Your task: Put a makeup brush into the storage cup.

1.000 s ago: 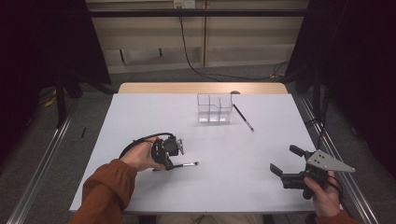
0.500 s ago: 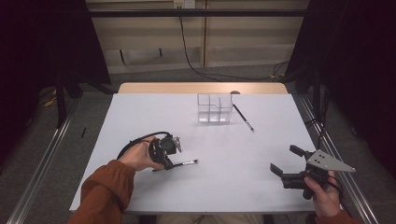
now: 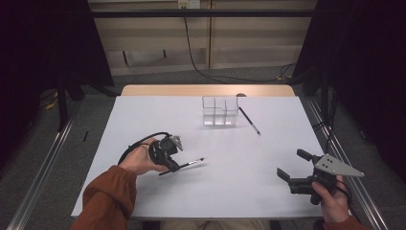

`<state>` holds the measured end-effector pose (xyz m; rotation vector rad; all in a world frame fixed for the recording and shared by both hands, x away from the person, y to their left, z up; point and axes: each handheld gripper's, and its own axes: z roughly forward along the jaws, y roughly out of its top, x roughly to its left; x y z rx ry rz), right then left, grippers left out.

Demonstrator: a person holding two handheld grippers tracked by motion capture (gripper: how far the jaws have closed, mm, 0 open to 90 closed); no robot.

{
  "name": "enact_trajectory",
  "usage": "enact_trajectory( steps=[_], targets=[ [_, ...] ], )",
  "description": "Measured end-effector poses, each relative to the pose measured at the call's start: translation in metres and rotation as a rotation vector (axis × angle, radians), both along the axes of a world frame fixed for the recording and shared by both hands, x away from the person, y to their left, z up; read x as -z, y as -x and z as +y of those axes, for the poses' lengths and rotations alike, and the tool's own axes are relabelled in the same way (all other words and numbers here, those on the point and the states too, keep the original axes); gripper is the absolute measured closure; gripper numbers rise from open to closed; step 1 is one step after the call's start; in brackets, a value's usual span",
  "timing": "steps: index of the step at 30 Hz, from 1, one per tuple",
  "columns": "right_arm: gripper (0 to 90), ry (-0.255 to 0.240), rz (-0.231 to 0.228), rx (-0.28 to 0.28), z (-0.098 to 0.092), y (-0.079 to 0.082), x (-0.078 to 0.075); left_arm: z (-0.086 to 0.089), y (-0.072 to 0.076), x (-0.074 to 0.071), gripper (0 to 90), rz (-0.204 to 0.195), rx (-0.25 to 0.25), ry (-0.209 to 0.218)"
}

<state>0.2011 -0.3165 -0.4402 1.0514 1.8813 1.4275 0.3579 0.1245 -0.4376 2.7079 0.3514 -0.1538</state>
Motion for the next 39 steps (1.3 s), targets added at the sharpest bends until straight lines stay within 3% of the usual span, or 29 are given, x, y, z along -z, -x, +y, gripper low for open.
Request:
enact_trajectory(
  steps=[6,8,9,11,17,18,22,29,35,39],
  targets=[
    [0.0,-0.001,0.0,-0.001,0.0,0.0,0.0,0.008,-0.001,-0.009,84.3,-0.014,-0.055,0.091],
    [0.0,0.0,0.0,-0.001,0.0,0.0,0.0,0.009,-0.001,-0.01,84.2,0.002,-0.071,0.111],
    [0.0,0.0,0.0,-0.003,0.0,0.0,0.0,0.011,-0.002,-0.011,84.2,-0.004,-0.078,0.117],
    [0.0,-0.001,0.0,-0.002,0.0,0.0,0.0,0.014,-0.001,-0.013,84.2,-0.012,-0.118,0.169],
    [0.0,0.0,0.002,-0.005,0.001,0.0,0.0,0.02,0.001,-0.017,84.2,-0.05,-0.155,0.217],
    [0.0,0.001,0.002,-0.006,0.001,0.0,0.0,0.021,0.001,-0.017,84.2,-0.044,-0.165,0.247],
    [0.0,0.0,0.002,-0.006,0.001,0.0,0.0,0.022,0.006,-0.016,84.2,-0.069,-0.17,0.27],
    [0.0,0.0,0.002,-0.006,0.001,0.0,0.0,0.024,0.011,-0.016,84.2,-0.1,-0.24,0.347],
    [0.0,-0.007,0.005,-0.012,0.002,0.0,0.0,0.025,0.018,-0.019,84.3,-0.143,-0.274,0.378],
    [0.0,-0.012,0.005,-0.017,0.003,0.0,0.0,0.027,0.022,-0.022,84.2,-0.156,-0.285,0.424]
  ],
)
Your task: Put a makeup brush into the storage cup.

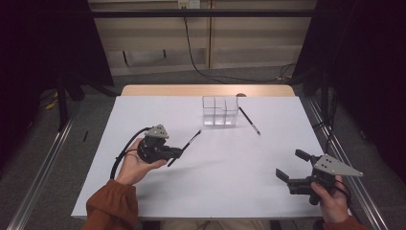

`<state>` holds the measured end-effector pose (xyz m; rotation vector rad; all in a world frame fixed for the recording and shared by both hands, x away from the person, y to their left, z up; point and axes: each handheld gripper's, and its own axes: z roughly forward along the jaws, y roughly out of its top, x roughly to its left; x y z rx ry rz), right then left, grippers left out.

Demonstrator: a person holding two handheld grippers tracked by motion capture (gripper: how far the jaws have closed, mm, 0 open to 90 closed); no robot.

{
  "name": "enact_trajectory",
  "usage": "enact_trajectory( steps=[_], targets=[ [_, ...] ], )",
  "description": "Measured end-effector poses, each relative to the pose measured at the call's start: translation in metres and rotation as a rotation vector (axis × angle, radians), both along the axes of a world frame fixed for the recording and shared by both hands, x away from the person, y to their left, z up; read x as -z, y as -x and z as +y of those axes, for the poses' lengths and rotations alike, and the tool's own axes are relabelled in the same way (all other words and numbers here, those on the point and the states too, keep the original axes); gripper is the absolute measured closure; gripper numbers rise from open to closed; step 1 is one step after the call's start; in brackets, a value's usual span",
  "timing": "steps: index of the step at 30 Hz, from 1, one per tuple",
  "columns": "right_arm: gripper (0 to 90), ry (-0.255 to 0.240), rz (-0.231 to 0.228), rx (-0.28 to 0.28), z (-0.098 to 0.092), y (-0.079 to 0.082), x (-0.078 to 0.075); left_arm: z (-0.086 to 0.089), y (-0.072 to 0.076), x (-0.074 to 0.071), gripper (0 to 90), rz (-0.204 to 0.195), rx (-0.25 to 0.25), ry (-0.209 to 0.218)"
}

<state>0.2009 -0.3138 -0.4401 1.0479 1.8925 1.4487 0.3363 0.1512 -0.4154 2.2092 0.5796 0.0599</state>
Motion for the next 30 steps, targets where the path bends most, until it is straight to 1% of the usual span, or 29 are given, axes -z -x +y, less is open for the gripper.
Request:
enact_trajectory(
  steps=[1,2,3,5,6,7,9,12,14,15,16,17,18,19,21,23,25,26,28,30],
  targets=[
    [0.0,0.0,0.0,0.0,0.0,0.0,0.0,0.0,0.001,0.001,84.2,0.0,-0.007,0.019],
    [0.0,0.0,0.001,0.0,0.0,0.0,0.0,-0.001,0.001,0.002,84.2,0.004,0.0,0.016],
    [0.0,0.0,0.0,0.0,0.0,0.0,0.0,-0.002,0.002,0.003,84.2,-0.007,-0.007,0.017],
    [0.0,0.001,-0.003,-0.002,0.0,0.0,0.0,-0.003,0.003,0.005,84.2,0.0,-0.01,0.028],
    [0.0,0.0,-0.005,-0.004,0.0,0.0,0.0,-0.004,0.004,0.006,84.2,-0.013,-0.013,0.025],
    [0.0,-0.002,-0.005,-0.004,0.001,0.0,0.0,-0.005,0.004,0.006,84.2,-0.015,-0.015,0.03],
    [0.0,-0.001,-0.004,-0.006,0.001,0.0,0.0,-0.005,0.004,0.006,84.2,-0.024,-0.023,0.052],
    [0.0,0.0,-0.008,-0.013,0.001,0.001,-0.001,-0.004,0.005,0.007,84.2,-0.039,-0.032,0.106],
    [0.0,-0.006,-0.009,-0.013,0.001,0.001,0.0,-0.005,0.006,0.008,84.2,-0.048,-0.04,0.124],
    [0.0,-0.007,-0.008,-0.013,0.002,0.001,0.0,-0.005,0.007,0.008,84.2,-0.045,-0.036,0.132],
    [0.0,-0.007,-0.008,-0.015,0.002,0.001,0.0,-0.005,0.007,0.008,84.2,-0.048,-0.043,0.136],
    [0.0,-0.007,-0.011,-0.019,0.003,0.001,0.0,-0.005,0.008,0.008,84.2,-0.037,-0.048,0.139],
    [0.0,-0.012,-0.014,-0.02,0.003,0.001,-0.001,-0.005,0.008,0.008,84.2,-0.036,-0.047,0.142],
    [0.0,-0.019,-0.017,-0.019,0.004,0.001,-0.001,-0.004,0.01,0.008,84.2,-0.049,-0.049,0.147],
    [0.0,-0.024,-0.023,-0.025,0.005,0.002,-0.001,-0.003,0.012,0.007,84.2,-0.055,-0.052,0.156],
    [0.0,-0.03,-0.027,-0.031,0.006,0.002,0.0,-0.001,0.014,0.006,84.2,-0.058,-0.059,0.194],
    [0.0,-0.038,-0.03,-0.037,0.007,0.002,0.0,0.0,0.018,0.006,84.2,-0.068,-0.068,0.211],
    [0.0,-0.044,-0.035,-0.039,0.008,0.002,0.0,-0.001,0.02,0.006,84.2,-0.065,-0.071,0.22],
    [0.0,-0.048,-0.034,-0.046,0.009,0.002,0.0,-0.003,0.025,0.007,84.2,-0.08,-0.072,0.215],
    [0.0,-0.049,-0.033,-0.047,0.01,0.001,0.0,-0.004,0.028,0.007,84.2,-0.09,-0.069,0.231]
  ],
)
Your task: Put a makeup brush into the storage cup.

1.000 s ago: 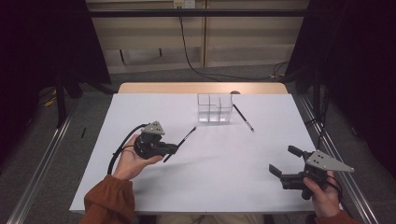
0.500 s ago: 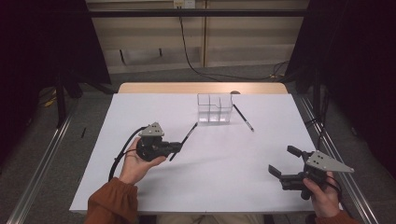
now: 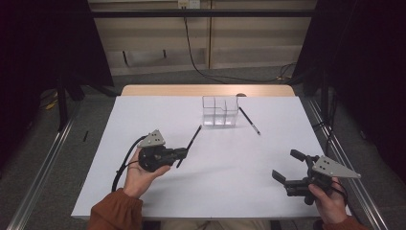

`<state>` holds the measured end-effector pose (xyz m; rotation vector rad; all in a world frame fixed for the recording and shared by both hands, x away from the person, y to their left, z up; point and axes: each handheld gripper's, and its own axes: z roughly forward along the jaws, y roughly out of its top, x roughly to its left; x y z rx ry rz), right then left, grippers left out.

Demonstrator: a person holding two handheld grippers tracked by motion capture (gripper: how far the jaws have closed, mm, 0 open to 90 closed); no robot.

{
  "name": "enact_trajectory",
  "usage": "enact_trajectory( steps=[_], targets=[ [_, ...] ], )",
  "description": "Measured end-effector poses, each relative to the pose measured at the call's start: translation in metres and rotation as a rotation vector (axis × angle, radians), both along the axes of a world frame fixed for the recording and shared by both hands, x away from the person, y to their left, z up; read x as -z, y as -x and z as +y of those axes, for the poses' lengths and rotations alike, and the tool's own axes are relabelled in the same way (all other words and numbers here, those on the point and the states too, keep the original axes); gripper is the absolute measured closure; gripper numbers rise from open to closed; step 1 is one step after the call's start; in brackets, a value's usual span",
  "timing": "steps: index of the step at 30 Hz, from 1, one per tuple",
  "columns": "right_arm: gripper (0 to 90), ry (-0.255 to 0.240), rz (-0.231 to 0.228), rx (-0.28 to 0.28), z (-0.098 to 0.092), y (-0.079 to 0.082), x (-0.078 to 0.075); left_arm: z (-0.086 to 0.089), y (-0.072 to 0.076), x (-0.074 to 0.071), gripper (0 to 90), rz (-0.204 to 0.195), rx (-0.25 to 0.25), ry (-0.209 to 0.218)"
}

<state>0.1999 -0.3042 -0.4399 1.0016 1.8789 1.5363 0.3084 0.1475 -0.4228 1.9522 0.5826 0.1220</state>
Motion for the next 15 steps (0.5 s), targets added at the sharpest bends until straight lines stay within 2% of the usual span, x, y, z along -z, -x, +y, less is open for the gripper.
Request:
enact_trajectory(
  steps=[4,6,11,15],
  targets=[
    [0.0,-0.008,0.003,-0.011,0.002,-0.002,-0.001,-0.001,0.0,-0.001,84.2,-0.01,0.004,0.039],
    [0.0,-0.008,0.004,-0.014,0.004,-0.003,-0.001,-0.002,0.0,-0.001,84.2,-0.022,0.002,0.042],
    [0.0,-0.022,0.0,-0.042,0.01,-0.007,-0.005,-0.005,0.0,0.0,84.2,-0.025,0.01,0.062],
    [0.0,-0.036,-0.004,-0.067,0.017,-0.012,-0.008,-0.009,0.001,0.002,84.2,-0.026,0.023,0.055]
  ],
)
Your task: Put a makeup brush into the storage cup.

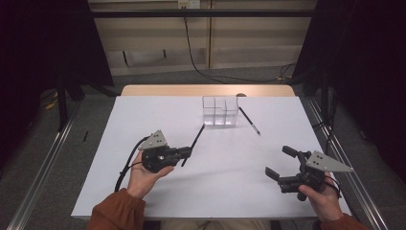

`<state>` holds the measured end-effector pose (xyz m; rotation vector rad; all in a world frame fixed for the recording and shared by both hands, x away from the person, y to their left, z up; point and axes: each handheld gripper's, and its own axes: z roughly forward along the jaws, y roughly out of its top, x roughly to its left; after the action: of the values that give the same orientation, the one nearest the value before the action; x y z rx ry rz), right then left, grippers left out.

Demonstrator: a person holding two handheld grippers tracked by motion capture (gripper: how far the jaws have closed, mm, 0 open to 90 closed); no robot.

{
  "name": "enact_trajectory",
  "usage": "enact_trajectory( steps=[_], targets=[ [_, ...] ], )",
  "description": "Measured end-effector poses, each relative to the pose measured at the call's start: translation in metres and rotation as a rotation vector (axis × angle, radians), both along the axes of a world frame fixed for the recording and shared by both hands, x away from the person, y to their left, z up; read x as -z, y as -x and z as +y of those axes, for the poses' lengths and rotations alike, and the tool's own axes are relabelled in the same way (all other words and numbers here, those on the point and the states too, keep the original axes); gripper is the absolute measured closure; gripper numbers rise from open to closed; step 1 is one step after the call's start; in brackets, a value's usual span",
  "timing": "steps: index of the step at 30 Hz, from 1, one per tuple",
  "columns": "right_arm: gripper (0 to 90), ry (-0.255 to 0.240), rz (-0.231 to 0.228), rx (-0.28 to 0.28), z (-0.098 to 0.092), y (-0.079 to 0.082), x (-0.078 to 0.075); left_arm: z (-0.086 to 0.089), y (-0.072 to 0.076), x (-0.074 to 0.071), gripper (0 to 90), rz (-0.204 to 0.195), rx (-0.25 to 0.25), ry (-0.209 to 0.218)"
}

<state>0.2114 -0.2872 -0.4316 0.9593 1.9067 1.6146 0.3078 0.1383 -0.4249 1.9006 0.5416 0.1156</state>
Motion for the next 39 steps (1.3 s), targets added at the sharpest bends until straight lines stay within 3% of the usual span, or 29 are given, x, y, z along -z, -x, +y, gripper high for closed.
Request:
enact_trajectory(
  steps=[12,20,31,39],
  targets=[
    [0.2,-0.009,0.002,-0.063,0.013,-0.008,-0.006,-0.013,0.001,0.001,84.2,0.002,0.025,0.011],
    [0.3,0.015,0.013,-0.084,0.024,-0.019,-0.006,-0.02,0.006,-0.001,84.2,0.001,0.048,0.024],
    [2.3,0.005,-0.03,-0.14,0.048,-0.029,-0.015,-0.031,0.009,-0.002,84.2,-0.003,0.076,0.033],
    [3.4,0.03,0.013,-0.181,0.063,-0.036,-0.02,-0.04,0.01,-0.006,84.1,-0.011,0.09,0.046]
  ],
)
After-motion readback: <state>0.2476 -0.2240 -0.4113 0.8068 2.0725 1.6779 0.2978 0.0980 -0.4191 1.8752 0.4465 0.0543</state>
